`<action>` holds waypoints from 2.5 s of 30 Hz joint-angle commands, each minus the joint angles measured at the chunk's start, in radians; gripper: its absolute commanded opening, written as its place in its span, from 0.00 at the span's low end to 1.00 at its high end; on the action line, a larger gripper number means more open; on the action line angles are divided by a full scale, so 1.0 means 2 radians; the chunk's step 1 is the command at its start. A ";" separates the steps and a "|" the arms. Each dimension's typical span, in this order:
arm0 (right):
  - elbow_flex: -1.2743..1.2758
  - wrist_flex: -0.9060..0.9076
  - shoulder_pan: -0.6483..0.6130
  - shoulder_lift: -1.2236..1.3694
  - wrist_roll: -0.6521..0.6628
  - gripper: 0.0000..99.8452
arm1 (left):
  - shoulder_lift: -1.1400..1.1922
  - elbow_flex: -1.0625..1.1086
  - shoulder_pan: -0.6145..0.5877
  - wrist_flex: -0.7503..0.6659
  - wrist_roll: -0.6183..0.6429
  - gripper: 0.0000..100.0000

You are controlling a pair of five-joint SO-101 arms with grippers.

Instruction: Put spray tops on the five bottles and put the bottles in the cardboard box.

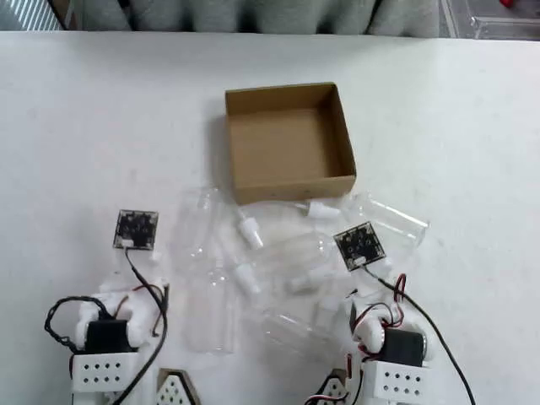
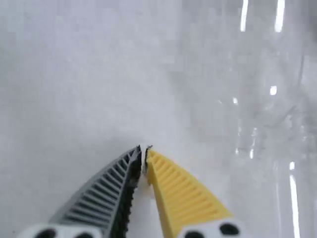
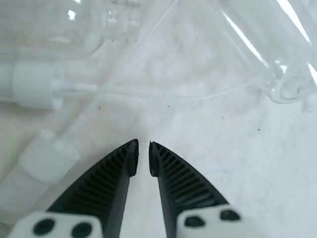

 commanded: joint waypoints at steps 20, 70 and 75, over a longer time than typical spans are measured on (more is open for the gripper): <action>0.005 -0.059 -0.068 -0.002 0.006 0.02 | -0.007 -0.007 -0.007 -0.056 0.001 0.03; 0.005 -0.061 0.030 -0.002 0.119 0.02 | 0.458 -0.304 0.272 -0.140 0.070 0.03; 0.005 -0.061 0.030 -0.002 0.119 0.02 | 0.554 -0.318 0.254 -0.152 0.069 0.03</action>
